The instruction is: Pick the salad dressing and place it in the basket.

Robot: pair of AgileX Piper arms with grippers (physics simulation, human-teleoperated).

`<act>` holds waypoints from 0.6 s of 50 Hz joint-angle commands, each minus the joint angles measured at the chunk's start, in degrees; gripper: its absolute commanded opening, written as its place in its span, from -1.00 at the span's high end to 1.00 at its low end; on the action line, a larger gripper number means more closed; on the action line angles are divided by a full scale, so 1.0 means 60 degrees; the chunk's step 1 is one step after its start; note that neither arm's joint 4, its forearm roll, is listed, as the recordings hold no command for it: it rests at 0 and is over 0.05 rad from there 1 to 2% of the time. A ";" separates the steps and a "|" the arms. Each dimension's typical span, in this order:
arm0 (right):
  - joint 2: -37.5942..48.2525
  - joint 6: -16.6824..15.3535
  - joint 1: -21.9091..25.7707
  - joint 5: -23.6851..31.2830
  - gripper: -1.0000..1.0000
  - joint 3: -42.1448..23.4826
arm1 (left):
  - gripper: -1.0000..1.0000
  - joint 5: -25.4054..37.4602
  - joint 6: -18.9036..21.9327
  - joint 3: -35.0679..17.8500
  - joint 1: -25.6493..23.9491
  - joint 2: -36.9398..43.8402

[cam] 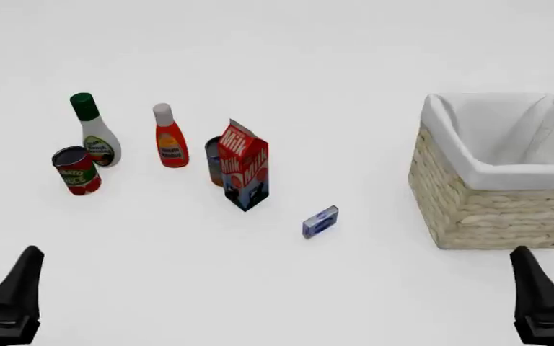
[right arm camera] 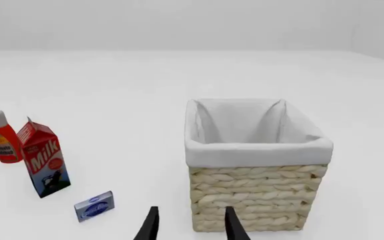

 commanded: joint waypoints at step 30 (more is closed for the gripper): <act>-0.0008 -0.0235 0.0098 0.0027 -1.00 -0.0150 | -1.00 -0.2547 0.0338 -0.1686 0.0020 0.4171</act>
